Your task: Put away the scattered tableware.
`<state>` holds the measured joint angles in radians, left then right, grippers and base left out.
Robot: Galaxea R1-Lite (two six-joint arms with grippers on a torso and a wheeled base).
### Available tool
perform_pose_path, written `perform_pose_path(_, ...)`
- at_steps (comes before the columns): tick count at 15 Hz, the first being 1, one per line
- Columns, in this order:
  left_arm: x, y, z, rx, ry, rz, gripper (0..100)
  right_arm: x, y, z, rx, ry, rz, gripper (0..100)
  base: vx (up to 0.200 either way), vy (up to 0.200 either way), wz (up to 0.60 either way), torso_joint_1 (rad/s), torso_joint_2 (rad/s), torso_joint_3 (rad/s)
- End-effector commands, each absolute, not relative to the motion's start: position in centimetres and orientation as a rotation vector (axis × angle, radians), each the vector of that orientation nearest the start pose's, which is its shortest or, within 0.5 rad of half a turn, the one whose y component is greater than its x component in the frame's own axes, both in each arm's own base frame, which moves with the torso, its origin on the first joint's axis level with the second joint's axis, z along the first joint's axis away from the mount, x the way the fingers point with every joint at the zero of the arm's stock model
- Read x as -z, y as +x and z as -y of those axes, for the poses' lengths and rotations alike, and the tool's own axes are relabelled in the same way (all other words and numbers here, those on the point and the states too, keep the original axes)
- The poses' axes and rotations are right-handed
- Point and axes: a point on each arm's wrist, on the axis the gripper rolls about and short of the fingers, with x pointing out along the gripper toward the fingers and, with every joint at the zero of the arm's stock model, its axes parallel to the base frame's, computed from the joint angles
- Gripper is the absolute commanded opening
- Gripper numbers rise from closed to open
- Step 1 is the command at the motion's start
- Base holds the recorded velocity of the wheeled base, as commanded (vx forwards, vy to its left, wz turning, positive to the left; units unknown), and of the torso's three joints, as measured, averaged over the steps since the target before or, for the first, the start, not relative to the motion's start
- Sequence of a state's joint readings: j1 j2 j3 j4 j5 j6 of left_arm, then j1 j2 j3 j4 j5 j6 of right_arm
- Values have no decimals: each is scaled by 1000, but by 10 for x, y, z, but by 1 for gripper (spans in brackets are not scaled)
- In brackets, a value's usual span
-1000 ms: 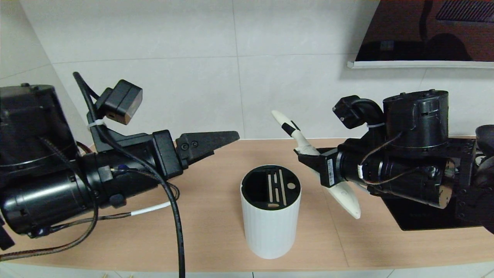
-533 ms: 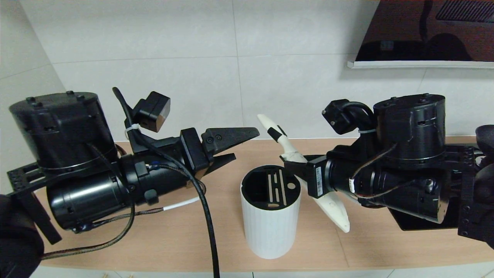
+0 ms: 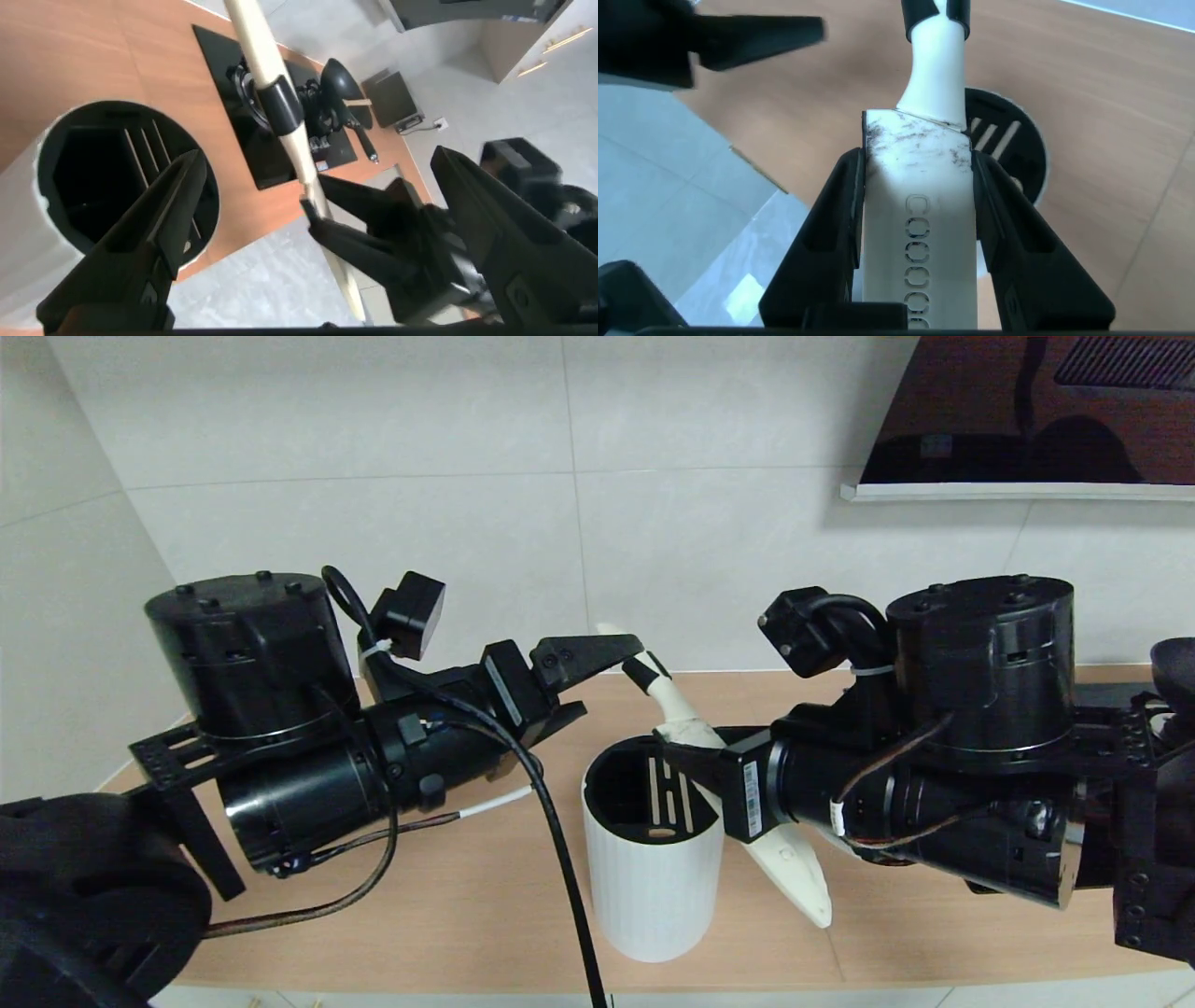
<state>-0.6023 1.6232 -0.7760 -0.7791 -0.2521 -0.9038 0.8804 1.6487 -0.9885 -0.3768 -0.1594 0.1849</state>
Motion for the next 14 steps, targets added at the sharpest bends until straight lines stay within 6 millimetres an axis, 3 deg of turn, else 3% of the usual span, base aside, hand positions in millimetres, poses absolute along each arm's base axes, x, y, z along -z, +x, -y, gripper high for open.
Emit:
perform_pose_path(1,-203,238,175,758,-829,-477,100,-222,194,-237,-705,32,-320,0,0,0,0,0,0,0)
perform_pose_path(14,-189,252,191,742,-893,-420,100,-216,186,-246,-739,22,-344,0,0,0,0,0,0,0)
